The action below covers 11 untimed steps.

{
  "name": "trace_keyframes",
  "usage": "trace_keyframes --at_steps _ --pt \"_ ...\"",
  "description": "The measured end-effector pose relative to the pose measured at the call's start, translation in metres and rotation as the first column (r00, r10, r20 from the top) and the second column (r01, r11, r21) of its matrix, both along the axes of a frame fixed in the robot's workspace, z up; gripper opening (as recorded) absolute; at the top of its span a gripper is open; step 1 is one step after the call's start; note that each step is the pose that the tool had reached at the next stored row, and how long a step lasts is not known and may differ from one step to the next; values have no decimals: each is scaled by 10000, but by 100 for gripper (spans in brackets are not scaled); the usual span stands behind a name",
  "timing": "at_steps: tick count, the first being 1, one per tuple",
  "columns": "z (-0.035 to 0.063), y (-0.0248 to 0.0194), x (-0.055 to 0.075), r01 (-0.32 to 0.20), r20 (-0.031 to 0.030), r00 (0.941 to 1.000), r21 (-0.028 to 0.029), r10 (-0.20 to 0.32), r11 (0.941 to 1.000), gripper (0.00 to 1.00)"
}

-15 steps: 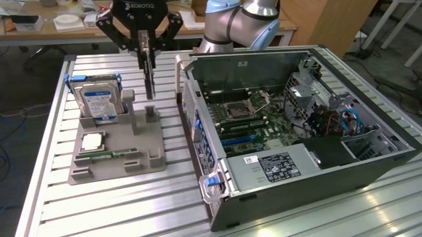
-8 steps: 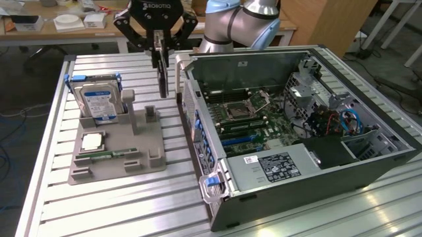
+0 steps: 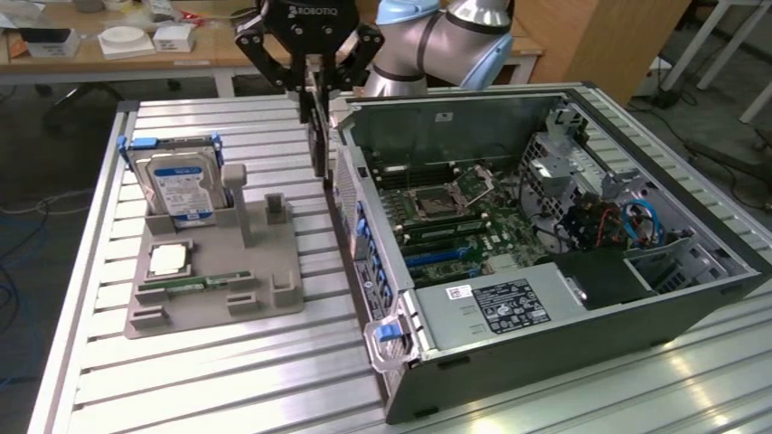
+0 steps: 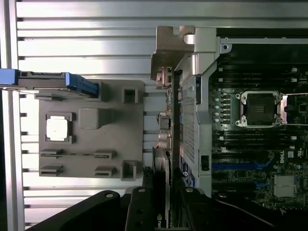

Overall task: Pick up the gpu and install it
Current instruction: 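Pick up the gpu and move the gpu toward the slot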

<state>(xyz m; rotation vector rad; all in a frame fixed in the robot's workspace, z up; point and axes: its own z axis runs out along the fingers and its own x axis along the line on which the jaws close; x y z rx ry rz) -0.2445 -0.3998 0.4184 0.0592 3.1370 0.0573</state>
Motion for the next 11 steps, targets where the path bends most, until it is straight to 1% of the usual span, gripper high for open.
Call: trace_keyframes --at_steps 11 --pt "0 0 306 1 -62 10000 0 -1 10000 26"
